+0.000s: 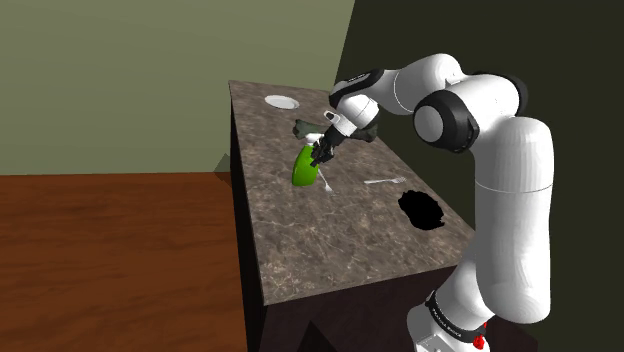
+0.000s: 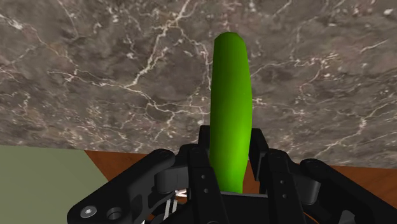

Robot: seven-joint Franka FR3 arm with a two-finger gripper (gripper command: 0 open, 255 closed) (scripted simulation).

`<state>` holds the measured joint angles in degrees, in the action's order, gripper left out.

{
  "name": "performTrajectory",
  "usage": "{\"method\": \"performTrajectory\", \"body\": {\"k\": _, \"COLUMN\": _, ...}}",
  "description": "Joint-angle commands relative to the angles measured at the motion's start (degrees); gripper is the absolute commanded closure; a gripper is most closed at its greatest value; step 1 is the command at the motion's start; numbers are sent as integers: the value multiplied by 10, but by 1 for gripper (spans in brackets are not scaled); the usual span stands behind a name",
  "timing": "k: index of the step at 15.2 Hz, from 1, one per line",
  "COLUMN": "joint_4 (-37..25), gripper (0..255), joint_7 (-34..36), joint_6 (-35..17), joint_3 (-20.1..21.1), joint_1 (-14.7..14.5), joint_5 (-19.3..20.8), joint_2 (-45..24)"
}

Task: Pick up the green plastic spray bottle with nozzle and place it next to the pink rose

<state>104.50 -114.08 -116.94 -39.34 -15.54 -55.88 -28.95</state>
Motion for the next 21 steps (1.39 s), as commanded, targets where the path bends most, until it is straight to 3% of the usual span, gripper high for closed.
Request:
{"method": "performTrajectory", "body": {"k": 1, "joint_4": 0, "gripper": 255, "joint_7": 0, "joint_6": 0, "joint_3": 0, "joint_1": 0, "joint_5": 0, "joint_2": 0}}
{"method": "performTrajectory", "body": {"k": 21, "joint_4": -35, "gripper": 255, "joint_7": 77, "joint_6": 61, "joint_3": -34, "joint_1": -22, "joint_5": 71, "joint_2": 69}}
